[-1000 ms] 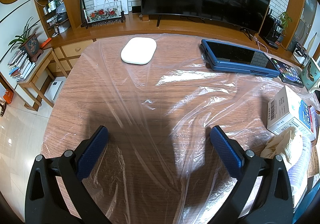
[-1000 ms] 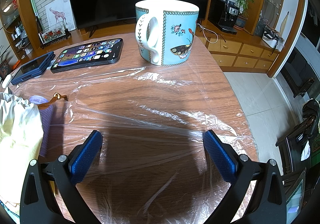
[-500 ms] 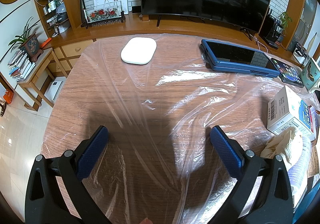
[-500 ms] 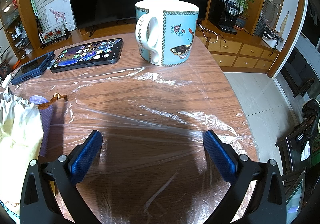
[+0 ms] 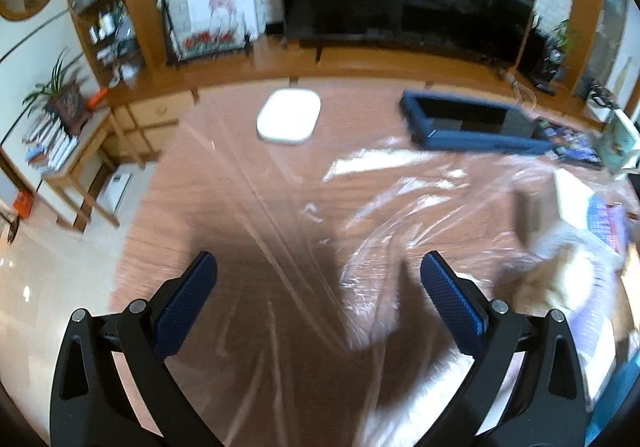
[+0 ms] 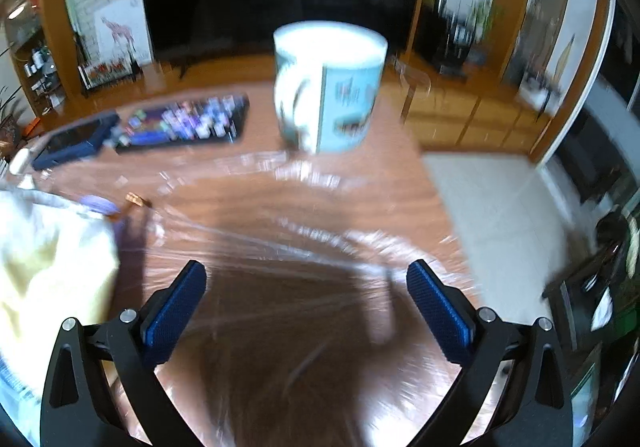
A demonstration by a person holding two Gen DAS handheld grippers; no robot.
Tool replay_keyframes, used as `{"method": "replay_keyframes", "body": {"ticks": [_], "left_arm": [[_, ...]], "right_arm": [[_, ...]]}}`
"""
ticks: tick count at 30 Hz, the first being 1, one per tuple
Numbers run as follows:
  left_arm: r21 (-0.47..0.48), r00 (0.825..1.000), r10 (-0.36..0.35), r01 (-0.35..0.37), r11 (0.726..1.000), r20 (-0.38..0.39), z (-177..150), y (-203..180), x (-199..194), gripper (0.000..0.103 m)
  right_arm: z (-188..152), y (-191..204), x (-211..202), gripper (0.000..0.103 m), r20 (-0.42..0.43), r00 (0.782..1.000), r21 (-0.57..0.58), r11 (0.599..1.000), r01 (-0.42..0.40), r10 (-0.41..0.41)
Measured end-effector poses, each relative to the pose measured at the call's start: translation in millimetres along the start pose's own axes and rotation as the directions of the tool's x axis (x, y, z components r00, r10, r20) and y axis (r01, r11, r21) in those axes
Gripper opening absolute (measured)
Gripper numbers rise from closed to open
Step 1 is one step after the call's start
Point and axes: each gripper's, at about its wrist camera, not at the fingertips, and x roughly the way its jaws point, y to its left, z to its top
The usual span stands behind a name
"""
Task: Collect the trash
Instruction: 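Grasp the yellow paper bag with the left gripper while the right grasps the blue cloth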
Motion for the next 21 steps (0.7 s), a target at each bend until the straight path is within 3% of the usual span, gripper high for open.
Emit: {"method": "replay_keyframes", "body": {"ticks": [5, 10, 14, 16, 18, 21], "left_arm": [[0.098, 0.992, -0.101, 0.094, 0.991, 0.075, 0, -15, -58, 0.102], [0.167, 0.963, -0.253, 0.236, 0.957, 0.091, 0, -60, -96, 0.102], [0.240, 0.907, -0.420, 0.409, 0.881, -0.004, 19, -125, -102, 0.102], [0.240, 0.865, -0.487, 0.501, 0.831, -0.119, 31, -165, -92, 0.102], [0.241, 0.831, -0.520, 0.556, 0.796, -0.198, 36, -197, -83, 0.101], [0.292, 0.828, -0.476, 0.553, 0.780, -0.297, 36, -244, -63, 0.102]], "right_arm": [[-14, 25, -75, 0.099, 0.050, 0.986, -0.110, 0.982, -0.155, 0.161], [-44, 62, -106, 0.099, -0.004, 0.955, -0.136, 0.946, -0.294, 0.297], [-64, 96, -102, 0.099, -0.054, 0.951, -0.181, 0.934, -0.309, 0.304], [-71, 108, -98, 0.099, -0.071, 0.944, -0.192, 0.924, -0.330, 0.322], [-80, 118, -92, 0.099, -0.084, 0.952, -0.213, 0.928, -0.307, 0.296], [-90, 129, -86, 0.099, -0.077, 0.969, -0.256, 0.935, -0.246, 0.234]]}}
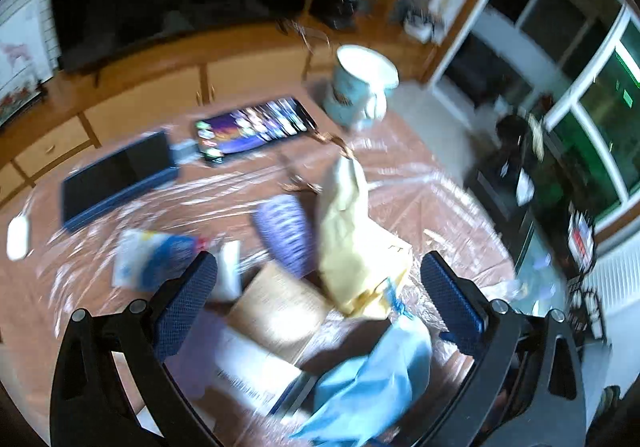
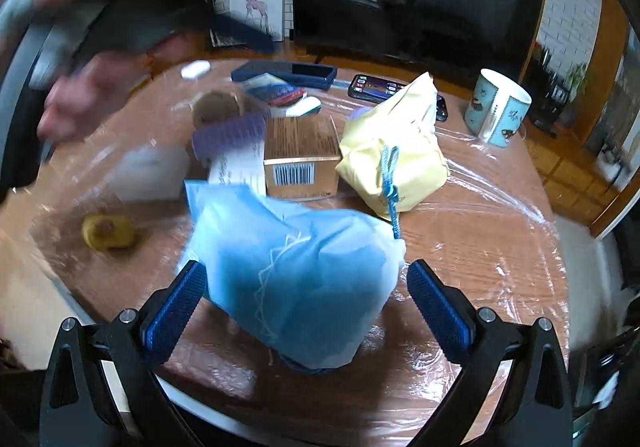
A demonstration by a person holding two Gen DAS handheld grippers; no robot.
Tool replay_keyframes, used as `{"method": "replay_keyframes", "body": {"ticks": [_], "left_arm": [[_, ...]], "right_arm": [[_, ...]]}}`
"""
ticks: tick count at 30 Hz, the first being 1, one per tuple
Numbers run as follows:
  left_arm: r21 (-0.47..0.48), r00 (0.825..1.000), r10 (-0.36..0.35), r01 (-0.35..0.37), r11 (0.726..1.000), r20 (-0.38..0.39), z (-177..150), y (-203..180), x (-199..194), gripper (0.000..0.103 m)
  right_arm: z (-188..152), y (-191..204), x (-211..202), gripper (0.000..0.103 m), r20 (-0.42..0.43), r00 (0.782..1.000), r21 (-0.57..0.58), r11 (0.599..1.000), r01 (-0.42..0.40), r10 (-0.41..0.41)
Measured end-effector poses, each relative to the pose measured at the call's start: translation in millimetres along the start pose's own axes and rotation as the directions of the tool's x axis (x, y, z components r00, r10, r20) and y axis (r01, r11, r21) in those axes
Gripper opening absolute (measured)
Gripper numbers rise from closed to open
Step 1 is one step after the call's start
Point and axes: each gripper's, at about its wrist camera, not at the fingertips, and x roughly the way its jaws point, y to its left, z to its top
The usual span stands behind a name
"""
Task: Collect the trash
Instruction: 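Grasp the yellow paper bag with the left gripper while the right grasps the blue cloth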
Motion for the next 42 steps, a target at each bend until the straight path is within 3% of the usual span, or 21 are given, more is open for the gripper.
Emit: {"method": "replay_keyframes", "body": {"ticks": [3, 9, 13, 14, 15, 17, 19, 22, 25, 30, 36, 39, 42], "left_arm": [[0.007, 0.995, -0.037, 0.037, 0.999, -0.098, 5, -11, 25, 0.101], [0.028, 0.977, -0.083, 0.091, 0.996, -0.198, 8, -23, 54, 0.101], [0.041, 0.973, -0.080, 0.091, 0.995, -0.216, 6, -25, 61, 0.085], [0.041, 0.973, -0.095, 0.106, 0.994, -0.212, 7, -24, 59, 0.074], [0.035, 0.970, -0.118, 0.128, 0.991, -0.213, 8, -23, 58, 0.069], [0.009, 0.959, -0.168, 0.175, 0.985, -0.228, 9, -19, 58, 0.064], [0.016, 0.957, -0.176, 0.185, 0.983, -0.232, 8, -19, 56, 0.058], [0.014, 0.955, -0.219, 0.226, 0.974, -0.198, 6, -17, 45, 0.052], [-0.001, 0.958, -0.247, 0.250, 0.968, -0.143, 7, -12, 29, 0.051], [-0.026, 0.953, -0.302, 0.302, 0.953, 0.026, 4, 7, -27, 0.051], [-0.022, 0.954, -0.238, 0.246, 0.969, 0.183, -23, 32, -84, 0.051], [-0.065, 0.951, -0.251, 0.266, 0.962, 0.180, -37, 48, -87, 0.051], [-0.078, 0.960, -0.221, 0.237, 0.968, 0.172, -54, 54, -88, 0.051]], "right_arm": [[-4, 11, 9, 0.099, -0.016, 0.999, -0.029, 0.999, 0.032, -0.032], [-5, 20, 25, 0.099, -0.055, 0.998, -0.036, 0.999, 0.027, -0.029], [-6, 24, 34, 0.099, -0.072, 0.995, -0.067, 0.996, 0.061, -0.066], [-7, 25, 34, 0.099, -0.073, 0.995, -0.069, 0.996, 0.059, -0.064], [-8, 26, 35, 0.099, -0.077, 0.995, -0.074, 0.995, 0.060, -0.065], [-6, 21, 40, 0.092, -0.082, 0.993, -0.091, 0.993, 0.081, -0.088], [-7, 17, 37, 0.070, -0.073, 0.993, -0.091, 0.992, 0.084, -0.090], [-6, 7, 38, 0.055, -0.080, 0.993, -0.077, 0.994, 0.075, -0.082], [-9, 2, 32, 0.052, -0.062, 0.996, -0.058, 0.997, 0.059, -0.063], [-15, -3, 9, 0.052, 0.001, 0.996, -0.054, 0.995, 0.086, -0.087], [-24, -15, -18, 0.051, 0.055, 0.992, -0.036, 0.993, 0.116, -0.113], [-9, -9, -12, 0.049, 0.033, 0.995, -0.042, 0.994, 0.097, -0.096], [-4, 1, -8, 0.048, 0.036, 0.993, -0.081, 0.990, 0.115, -0.112]]}}
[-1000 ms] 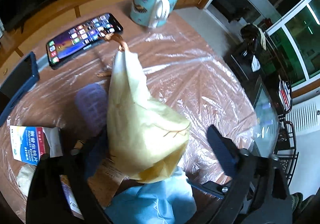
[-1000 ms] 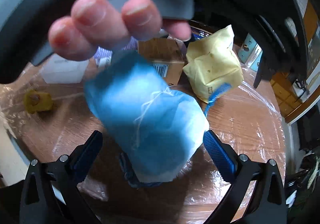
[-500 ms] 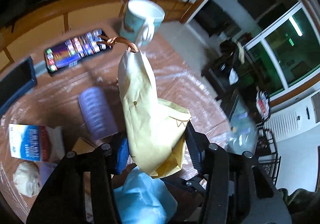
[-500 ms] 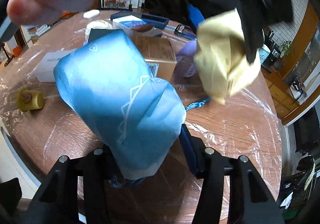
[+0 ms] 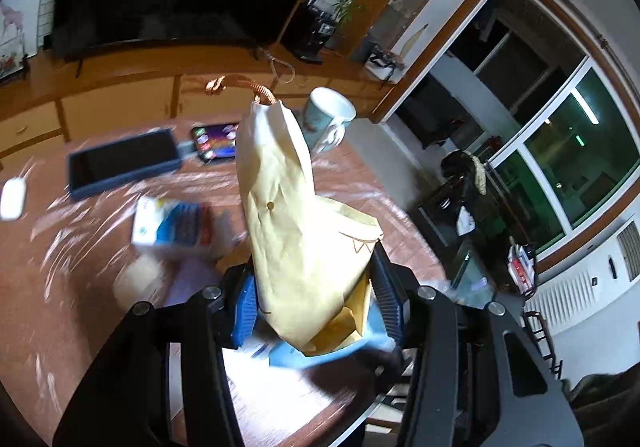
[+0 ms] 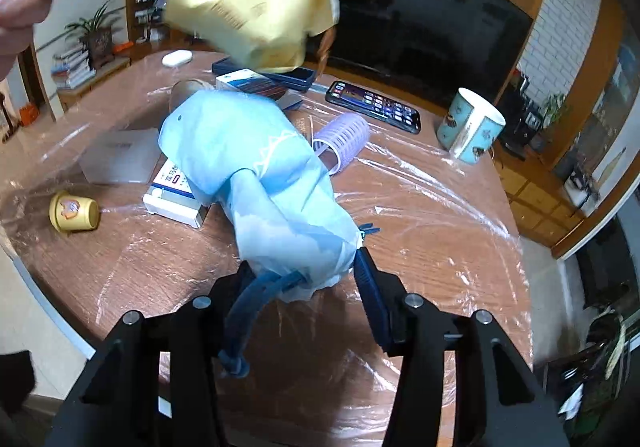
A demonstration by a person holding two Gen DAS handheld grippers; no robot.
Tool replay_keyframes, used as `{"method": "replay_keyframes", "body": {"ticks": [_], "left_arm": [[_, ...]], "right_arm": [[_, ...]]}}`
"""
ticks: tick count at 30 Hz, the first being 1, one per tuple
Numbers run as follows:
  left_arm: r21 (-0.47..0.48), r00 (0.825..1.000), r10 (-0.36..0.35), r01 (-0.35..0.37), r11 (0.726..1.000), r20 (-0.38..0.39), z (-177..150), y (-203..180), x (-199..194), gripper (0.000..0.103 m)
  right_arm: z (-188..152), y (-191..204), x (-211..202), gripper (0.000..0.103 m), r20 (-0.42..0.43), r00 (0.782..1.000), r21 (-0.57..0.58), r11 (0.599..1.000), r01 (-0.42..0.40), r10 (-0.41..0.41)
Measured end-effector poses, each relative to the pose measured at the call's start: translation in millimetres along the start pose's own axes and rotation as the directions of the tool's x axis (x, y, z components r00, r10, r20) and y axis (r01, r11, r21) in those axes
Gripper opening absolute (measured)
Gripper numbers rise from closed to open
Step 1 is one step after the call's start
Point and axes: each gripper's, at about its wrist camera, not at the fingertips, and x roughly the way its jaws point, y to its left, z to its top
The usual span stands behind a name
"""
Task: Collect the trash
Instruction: 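Grasp the yellow paper bag with the left gripper while the right grasps the blue cloth, then carry the bag and cloth over the black bin and open both grippers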
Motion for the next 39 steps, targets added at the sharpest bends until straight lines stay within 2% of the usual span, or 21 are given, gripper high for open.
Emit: {"method": "replay_keyframes", "body": {"ticks": [2, 4, 5, 6, 7, 9, 10, 13, 14, 15, 16, 17, 18, 19, 21, 25, 30, 34, 39], "left_arm": [[-0.017, 1.000, -0.002, 0.002, 1.000, 0.005, -6, 8, -7, 0.051], [-0.028, 1.000, -0.006, 0.007, 1.000, 0.007, -12, 13, -14, 0.051], [-0.036, 1.000, -0.004, 0.004, 0.999, 0.013, -16, 18, -19, 0.051], [-0.040, 1.000, -0.002, 0.003, 0.999, 0.017, -18, 20, -21, 0.051], [-0.045, 1.000, -0.002, 0.003, 0.999, 0.022, -23, 21, -24, 0.051], [-0.059, 1.000, 0.001, 0.001, 0.998, 0.024, -29, 27, -29, 0.051], [-0.066, 1.000, 0.002, 0.000, 0.998, 0.024, -30, 28, -31, 0.051], [-0.087, 1.000, -0.001, 0.003, 0.996, 0.023, -37, 36, -35, 0.051], [-0.092, 1.000, -0.001, 0.003, 0.996, 0.022, -41, 38, -36, 0.051], [-0.096, 1.000, -0.001, 0.003, 0.995, 0.021, -44, 40, -37, 0.051], [-0.100, 1.000, -0.001, 0.003, 0.995, 0.020, -47, 42, -39, 0.051], [-0.106, 1.000, -0.001, 0.003, 0.994, 0.018, -51, 45, -41, 0.051], [-0.108, 1.000, 0.000, 0.002, 0.994, 0.020, -55, 48, -43, 0.051], [-0.110, 1.000, 0.005, -0.003, 0.994, 0.023, -57, 51, -45, 0.051], [-0.110, 0.999, 0.024, -0.020, 0.994, 0.034, -67, 52, -52, 0.051], [-0.100, 0.997, 0.060, -0.055, 0.994, 0.051, -84, 46, -66, 0.051], [-0.079, 0.996, 0.067, -0.062, 0.995, 0.059, -107, 31, -75, 0.051], [-0.056, 0.997, 0.057, -0.054, 0.997, 0.055, -132, 3, -83, 0.051], [-0.031, 0.998, 0.069, -0.068, 0.997, 0.011, -165, -30, -80, 0.051]], "right_arm": [[4, 6, -1, 0.045, 0.006, 1.000, -0.020, 1.000, -0.003, 0.003], [5, 16, -2, 0.047, 0.007, 0.999, -0.066, 0.997, 0.039, -0.039], [6, 22, -2, 0.051, 0.014, 0.997, -0.097, 0.992, 0.078, -0.077], [7, 27, -2, 0.066, 0.020, 0.994, -0.117, 0.987, 0.109, -0.107], [8, 32, -2, 0.075, 0.036, 0.991, -0.142, 0.981, 0.130, -0.127], [13, 43, 2, 0.081, 0.037, 0.989, -0.186, 0.972, 0.145, -0.141], [15, 48, 5, 0.088, 0.037, 0.988, -0.208, 0.966, 0.151, -0.147], [17, 62, 21, 0.088, 0.019, 0.983, -0.285, 0.942, 0.179, -0.181], [18, 64, 28, 0.088, 0.000, 0.981, -0.301, 0.935, 0.186, -0.195], [19, 64, 32, 0.083, -0.014, 0.981, -0.302, 0.936, 0.178, -0.191], [20, 64, 38, 0.068, -0.049, 0.985, -0.293, 0.945, 0.145, -0.167], [21, 62, 41, 0.059, -0.069, 0.987, -0.280, 0.952, 0.122, -0.147], [22, 61, 42, 0.047, -0.080, 0.988, -0.261, 0.959, 0.107, -0.132], [22, 59, 38, 0.041, -0.070, 0.991, -0.239, 0.967, 0.092, -0.111], [22, 55, 31, 0.035, -0.057, 0.995, -0.212, 0.975, 0.066, -0.079], [23, 41, 4, 0.032, -0.006, 0.999, -0.098, 0.994, -0.054, 0.053], [19, 28, -30, 0.031, 0.056, 0.988, -0.026, 0.989, -0.145, 0.146], [9, 20, -74, 0.031, 0.102, 0.972, -0.029, 0.977, -0.211, 0.213], [-18, 16, -112, 0.032, 0.088, 0.948, -0.043, 0.952, -0.302, 0.305]]}}
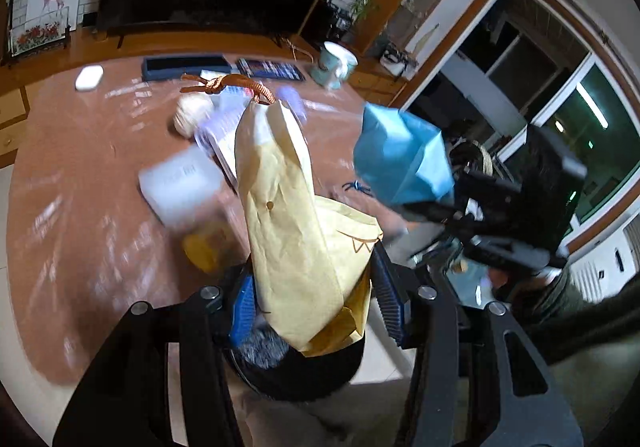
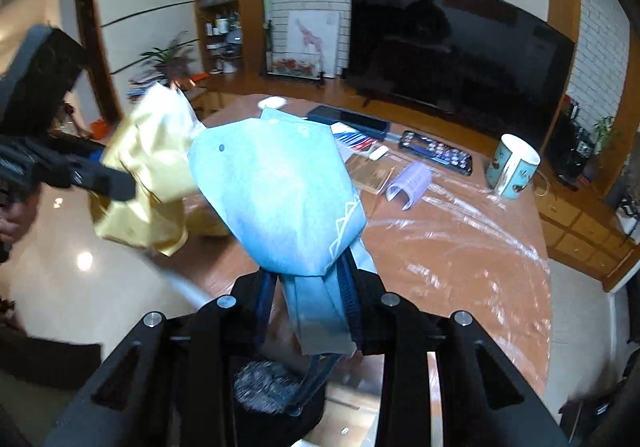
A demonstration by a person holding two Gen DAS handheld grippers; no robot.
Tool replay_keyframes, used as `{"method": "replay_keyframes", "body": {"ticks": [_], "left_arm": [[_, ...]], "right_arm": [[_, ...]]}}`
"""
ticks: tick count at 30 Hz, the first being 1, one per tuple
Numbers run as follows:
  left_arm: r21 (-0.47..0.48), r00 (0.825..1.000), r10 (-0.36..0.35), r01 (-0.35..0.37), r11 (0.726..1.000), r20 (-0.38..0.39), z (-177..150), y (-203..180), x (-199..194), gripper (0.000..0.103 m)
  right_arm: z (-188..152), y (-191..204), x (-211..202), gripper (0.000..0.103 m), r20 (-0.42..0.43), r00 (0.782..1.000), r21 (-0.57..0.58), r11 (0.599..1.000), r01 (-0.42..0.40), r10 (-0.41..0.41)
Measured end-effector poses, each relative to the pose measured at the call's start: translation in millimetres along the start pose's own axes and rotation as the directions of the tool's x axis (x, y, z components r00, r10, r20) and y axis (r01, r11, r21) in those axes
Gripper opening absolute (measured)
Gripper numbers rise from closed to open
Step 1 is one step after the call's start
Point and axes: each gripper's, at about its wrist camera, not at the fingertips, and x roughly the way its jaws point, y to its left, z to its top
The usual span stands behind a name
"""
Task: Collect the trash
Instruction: 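Carry the bag and cloth over the black bin and open both grippers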
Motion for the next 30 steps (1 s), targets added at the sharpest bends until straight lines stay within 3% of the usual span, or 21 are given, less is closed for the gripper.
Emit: {"method": "replay_keyframes", "body": {"ticks": [8, 15, 22, 25, 30], "left_arm": [[0.032, 0.992, 0.051, -0.048, 0.998, -0.115, -60, -39, 26, 0.051], [0.035, 0.968, 0.178, -0.175, 0.984, -0.176, -106, -41, 69, 0.052], [0.047, 0.938, 0.269, -0.265, 0.963, -0.219, -121, -34, 109, 0.052], [0.039, 0.932, 0.271, -0.270, 0.962, -0.240, -126, -29, 124, 0.052], [0.069, 0.903, 0.306, -0.299, 0.952, -0.301, -133, -18, 149, 0.052]], "right_arm": [[-51, 21, -11, 0.032, -0.114, 0.988, -0.022, 0.994, -0.106, 0.103], [-93, 35, 15, 0.032, -0.236, 0.959, -0.005, 0.987, -0.161, 0.155], [-120, 36, 49, 0.032, -0.309, 0.936, 0.018, 0.986, -0.169, 0.166], [-129, 37, 71, 0.032, -0.343, 0.927, 0.018, 0.987, -0.157, 0.153], [-134, 35, 94, 0.032, -0.376, 0.913, 0.055, 0.987, -0.149, 0.159]]}}
